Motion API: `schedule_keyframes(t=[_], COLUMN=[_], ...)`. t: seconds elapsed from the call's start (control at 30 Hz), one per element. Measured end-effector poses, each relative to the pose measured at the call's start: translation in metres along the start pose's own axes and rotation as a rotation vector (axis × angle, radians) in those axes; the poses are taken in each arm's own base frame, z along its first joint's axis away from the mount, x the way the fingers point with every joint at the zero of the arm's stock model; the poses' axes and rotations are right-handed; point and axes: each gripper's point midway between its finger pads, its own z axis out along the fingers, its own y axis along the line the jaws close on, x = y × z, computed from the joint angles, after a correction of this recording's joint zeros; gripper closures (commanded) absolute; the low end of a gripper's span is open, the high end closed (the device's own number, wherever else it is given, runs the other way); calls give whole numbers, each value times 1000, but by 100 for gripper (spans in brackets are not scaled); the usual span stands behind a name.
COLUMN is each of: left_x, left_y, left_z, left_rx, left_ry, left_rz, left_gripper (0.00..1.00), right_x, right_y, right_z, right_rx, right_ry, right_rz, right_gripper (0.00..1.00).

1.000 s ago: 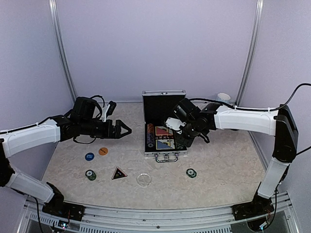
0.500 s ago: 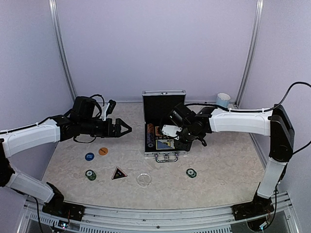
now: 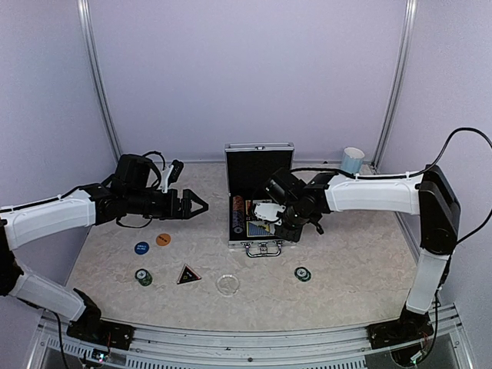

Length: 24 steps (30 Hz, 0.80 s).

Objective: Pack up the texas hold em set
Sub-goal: Place the poker chip in the slot.

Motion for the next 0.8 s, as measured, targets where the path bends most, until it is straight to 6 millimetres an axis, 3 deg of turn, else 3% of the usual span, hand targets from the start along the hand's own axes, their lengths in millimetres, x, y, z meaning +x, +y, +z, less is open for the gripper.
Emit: schedule_keyframes(t=[0.6, 0.8], left_x=[4, 5], left_y=[3, 4], left_z=[1, 2], left_rx=[-3, -4], left_ry=[3, 4], left_rz=[-5, -7], left_gripper=[1, 1], right_x=[6, 5], right_y=[-1, -2], right_z=[20, 20], right_rx=[33, 43], right_ry=[47, 46], right_rz=[-55, -65], right_gripper=[100, 80])
